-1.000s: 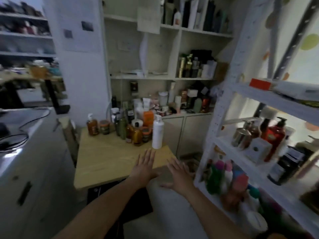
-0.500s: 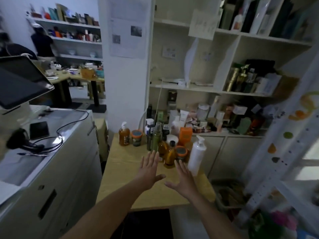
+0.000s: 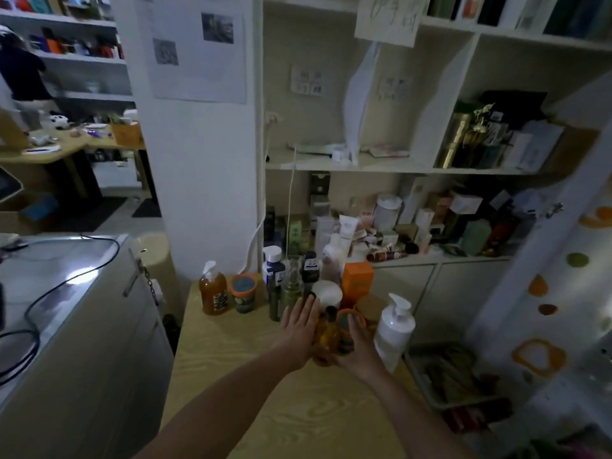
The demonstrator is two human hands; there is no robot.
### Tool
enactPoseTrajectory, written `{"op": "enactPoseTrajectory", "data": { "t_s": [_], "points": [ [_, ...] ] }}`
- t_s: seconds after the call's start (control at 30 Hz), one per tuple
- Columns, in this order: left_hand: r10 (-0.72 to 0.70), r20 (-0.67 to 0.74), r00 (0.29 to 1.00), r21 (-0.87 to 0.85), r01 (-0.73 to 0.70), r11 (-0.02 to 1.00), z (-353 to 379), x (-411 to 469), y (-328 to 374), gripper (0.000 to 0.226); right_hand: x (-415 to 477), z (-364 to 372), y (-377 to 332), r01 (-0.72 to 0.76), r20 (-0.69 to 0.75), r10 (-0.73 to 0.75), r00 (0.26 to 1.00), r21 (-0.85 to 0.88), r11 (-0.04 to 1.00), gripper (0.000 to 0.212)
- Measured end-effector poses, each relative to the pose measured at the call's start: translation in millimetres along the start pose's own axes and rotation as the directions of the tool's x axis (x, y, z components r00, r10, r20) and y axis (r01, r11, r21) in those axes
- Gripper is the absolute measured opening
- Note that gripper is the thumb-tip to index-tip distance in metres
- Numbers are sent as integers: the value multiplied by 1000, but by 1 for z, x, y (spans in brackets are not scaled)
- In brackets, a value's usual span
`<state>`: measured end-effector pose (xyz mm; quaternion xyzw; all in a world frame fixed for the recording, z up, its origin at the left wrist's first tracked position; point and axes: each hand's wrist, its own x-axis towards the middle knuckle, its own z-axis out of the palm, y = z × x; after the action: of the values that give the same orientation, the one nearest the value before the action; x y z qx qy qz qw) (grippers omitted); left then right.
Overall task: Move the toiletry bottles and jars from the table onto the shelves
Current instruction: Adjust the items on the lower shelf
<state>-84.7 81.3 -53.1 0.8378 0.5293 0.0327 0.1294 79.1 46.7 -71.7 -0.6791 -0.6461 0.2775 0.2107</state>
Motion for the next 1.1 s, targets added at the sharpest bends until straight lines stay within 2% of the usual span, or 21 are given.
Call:
{"op": "enactPoseTrajectory", "data": {
  "t_s": [0.27, 0.37, 0.43, 0.47, 0.57, 0.7, 0.8, 0.9, 1.0, 1.1],
  "points": [
    [140, 80, 987, 70, -146, 987, 1, 60, -7, 83, 29, 11, 3, -159, -15, 161, 987, 94, 983, 95],
    [202, 109, 973, 121, -215, 969, 5, 78, -13, 73, 35, 16, 5, -208, 4, 208, 978, 60, 976, 79],
    [247, 116, 962, 134, -262, 956, 6, 88, -15, 67, 35, 19, 1, -182, 12, 182, 983, 13, 983, 61],
    [268, 104, 958, 118, -279, 953, 5, 92, -16, 64, 34, 21, -4, -158, 9, 158, 987, -16, 987, 55],
    [293, 27, 956, 23, -294, 956, 1, 99, -17, 51, 34, 26, -18, -198, 5, 198, 980, 93, 976, 66],
    [343, 14, 939, -83, -341, 937, 2, 109, -23, 37, 34, 34, -21, -265, 10, 266, 964, 133, 955, 49],
    [396, 55, 917, -122, -387, 914, 4, 110, -28, 36, 32, 40, -28, -349, -39, 360, 932, 164, 923, 61],
    [463, 67, 884, -177, -447, 877, 9, 107, -36, 40, 31, 47, -31, -412, -45, 431, 901, 220, 884, 71],
    [503, 34, 864, -319, -467, 825, 5, 103, -42, 35, 29, 53, -26, -486, -38, 511, 859, 257, 835, 63],
    [522, -11, 853, -462, -467, 754, -6, 95, -42, 28, 18, 64, -25, -492, -32, 549, 835, 401, 773, 67]
  ]
}}
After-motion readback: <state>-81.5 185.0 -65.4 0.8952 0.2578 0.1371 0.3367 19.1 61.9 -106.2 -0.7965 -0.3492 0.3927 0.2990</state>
